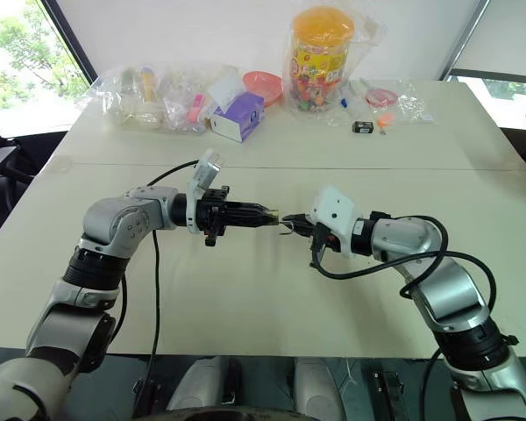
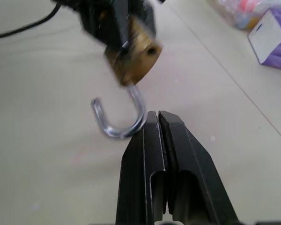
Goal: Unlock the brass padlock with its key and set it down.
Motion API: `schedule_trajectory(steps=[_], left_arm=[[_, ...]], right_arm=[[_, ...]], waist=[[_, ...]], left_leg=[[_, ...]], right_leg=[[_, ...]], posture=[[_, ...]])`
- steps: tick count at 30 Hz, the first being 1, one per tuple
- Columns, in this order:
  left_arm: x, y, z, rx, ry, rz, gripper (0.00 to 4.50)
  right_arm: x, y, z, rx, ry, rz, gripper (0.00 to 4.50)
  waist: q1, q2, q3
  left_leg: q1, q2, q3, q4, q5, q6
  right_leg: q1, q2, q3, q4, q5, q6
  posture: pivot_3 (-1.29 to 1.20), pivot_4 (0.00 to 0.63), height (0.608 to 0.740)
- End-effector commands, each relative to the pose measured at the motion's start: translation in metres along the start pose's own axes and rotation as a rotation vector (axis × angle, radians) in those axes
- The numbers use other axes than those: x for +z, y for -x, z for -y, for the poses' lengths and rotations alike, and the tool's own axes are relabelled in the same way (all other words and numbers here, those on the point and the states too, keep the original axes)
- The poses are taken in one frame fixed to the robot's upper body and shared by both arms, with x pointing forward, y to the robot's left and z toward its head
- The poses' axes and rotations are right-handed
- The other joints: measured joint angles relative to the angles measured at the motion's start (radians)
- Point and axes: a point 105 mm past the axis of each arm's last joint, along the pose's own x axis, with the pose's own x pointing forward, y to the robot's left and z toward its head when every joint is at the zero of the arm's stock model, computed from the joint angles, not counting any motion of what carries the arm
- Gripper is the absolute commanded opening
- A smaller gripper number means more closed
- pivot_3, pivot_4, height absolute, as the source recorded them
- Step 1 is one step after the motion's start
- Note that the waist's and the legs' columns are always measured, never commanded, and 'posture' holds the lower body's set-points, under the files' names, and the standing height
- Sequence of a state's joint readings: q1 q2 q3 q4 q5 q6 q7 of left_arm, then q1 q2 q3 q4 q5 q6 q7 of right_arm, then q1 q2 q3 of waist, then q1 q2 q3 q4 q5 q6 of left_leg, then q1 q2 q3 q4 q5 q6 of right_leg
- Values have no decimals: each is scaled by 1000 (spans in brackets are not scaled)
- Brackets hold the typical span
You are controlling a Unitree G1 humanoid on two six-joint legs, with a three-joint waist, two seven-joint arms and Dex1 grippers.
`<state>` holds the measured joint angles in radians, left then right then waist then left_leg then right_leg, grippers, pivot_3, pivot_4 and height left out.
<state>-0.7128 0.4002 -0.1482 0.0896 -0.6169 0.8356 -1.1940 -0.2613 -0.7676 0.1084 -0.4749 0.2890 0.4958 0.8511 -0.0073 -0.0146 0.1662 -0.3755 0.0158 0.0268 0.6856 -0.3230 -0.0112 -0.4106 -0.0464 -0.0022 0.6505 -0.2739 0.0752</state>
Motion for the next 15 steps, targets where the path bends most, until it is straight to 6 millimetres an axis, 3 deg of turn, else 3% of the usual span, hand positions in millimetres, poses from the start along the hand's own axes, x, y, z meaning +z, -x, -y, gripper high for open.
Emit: schedule_trajectory(steps=[1, 6, 12, 15], left_arm=[[0, -3, -3, 11, -15, 5, 0], [-17, -19, -24, 120, 8, -1, 0], [-35, -58, -60, 287, 159, 46, 0], [-44, -66, -72, 350, 212, 45, 0]], right_arm=[[-6, 15, -2, -33, 80, -59, 38], [-23, 36, -14, -73, 34, -140, 38], [-9, 43, -11, -183, 9, -111, 38], [-6, 42, -10, -203, 12, -107, 38]], waist=[[0, 0, 0], [9, 0, 0], [20, 0, 0], [18, -1, 0]], left_leg=[[0, 0, 0, 0, 0, 0], [0, 0, 0, 0, 0, 0], [1, -1, 0, 0, 0, 0], [0, -1, 0, 0, 0, 0]], right_leg=[[0, 0, 0, 0, 0, 0], [0, 0, 0, -1, 0, 0], [1, 1, 0, 0, 0, 0], [1, 1, 0, -1, 0, 0]], posture=[[0, 150, 740], [0, 150, 740], [0, 150, 740], [0, 150, 740]])
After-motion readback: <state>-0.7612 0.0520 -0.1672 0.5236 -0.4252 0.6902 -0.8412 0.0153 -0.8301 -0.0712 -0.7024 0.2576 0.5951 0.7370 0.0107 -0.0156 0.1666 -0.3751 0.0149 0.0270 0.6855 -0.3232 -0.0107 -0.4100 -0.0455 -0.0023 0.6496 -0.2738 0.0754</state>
